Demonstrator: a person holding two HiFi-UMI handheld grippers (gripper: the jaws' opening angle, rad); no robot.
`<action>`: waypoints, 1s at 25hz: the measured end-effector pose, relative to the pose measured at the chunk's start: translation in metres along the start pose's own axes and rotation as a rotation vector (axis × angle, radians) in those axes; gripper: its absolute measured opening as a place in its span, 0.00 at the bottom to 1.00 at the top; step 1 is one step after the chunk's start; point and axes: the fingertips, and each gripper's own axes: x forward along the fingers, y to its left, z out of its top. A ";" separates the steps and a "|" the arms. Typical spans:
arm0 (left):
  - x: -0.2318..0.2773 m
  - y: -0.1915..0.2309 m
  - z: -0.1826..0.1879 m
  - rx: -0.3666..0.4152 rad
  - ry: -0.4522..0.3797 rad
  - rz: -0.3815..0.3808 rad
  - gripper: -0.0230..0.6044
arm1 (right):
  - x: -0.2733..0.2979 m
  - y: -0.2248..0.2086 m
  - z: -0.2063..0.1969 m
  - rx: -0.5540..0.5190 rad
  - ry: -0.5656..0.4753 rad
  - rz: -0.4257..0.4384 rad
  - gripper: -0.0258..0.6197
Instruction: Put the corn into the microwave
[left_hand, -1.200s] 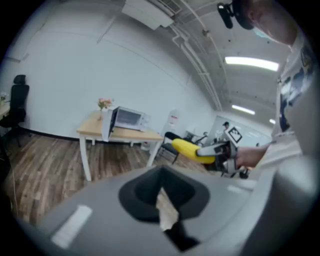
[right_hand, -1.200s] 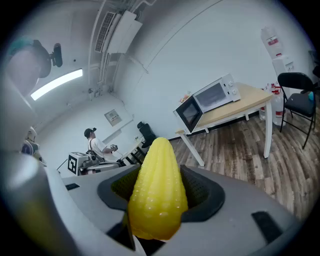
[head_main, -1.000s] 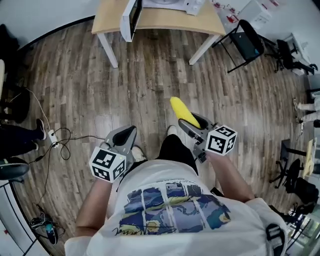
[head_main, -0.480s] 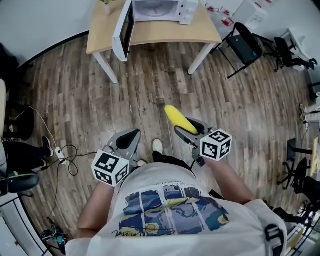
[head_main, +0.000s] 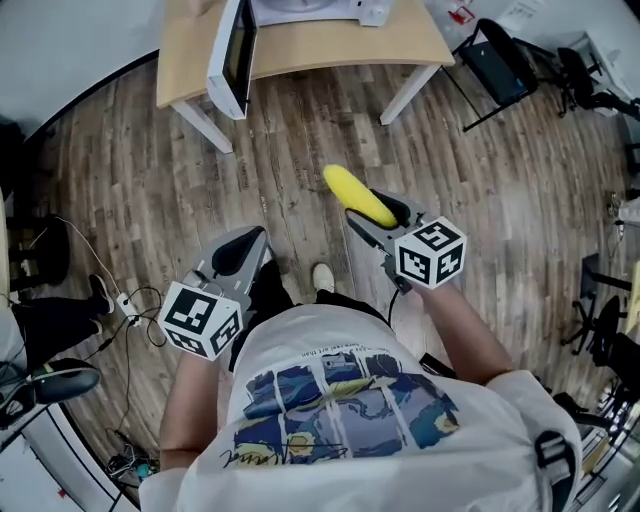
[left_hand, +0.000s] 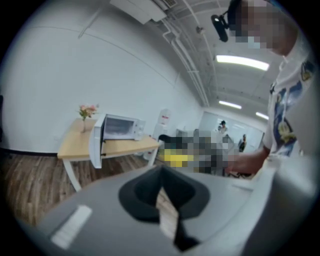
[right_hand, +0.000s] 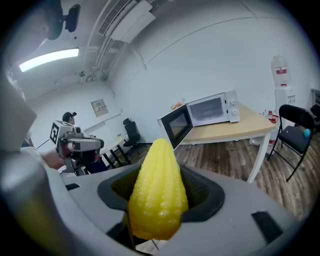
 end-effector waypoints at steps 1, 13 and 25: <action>0.003 0.012 0.004 0.006 0.001 -0.009 0.05 | 0.010 -0.005 0.008 -0.006 0.000 -0.013 0.42; 0.021 0.149 0.075 0.119 -0.011 -0.201 0.05 | 0.115 -0.029 0.093 0.023 -0.022 -0.206 0.42; 0.062 0.214 0.129 0.131 -0.068 -0.226 0.05 | 0.170 -0.118 0.153 0.040 -0.036 -0.341 0.42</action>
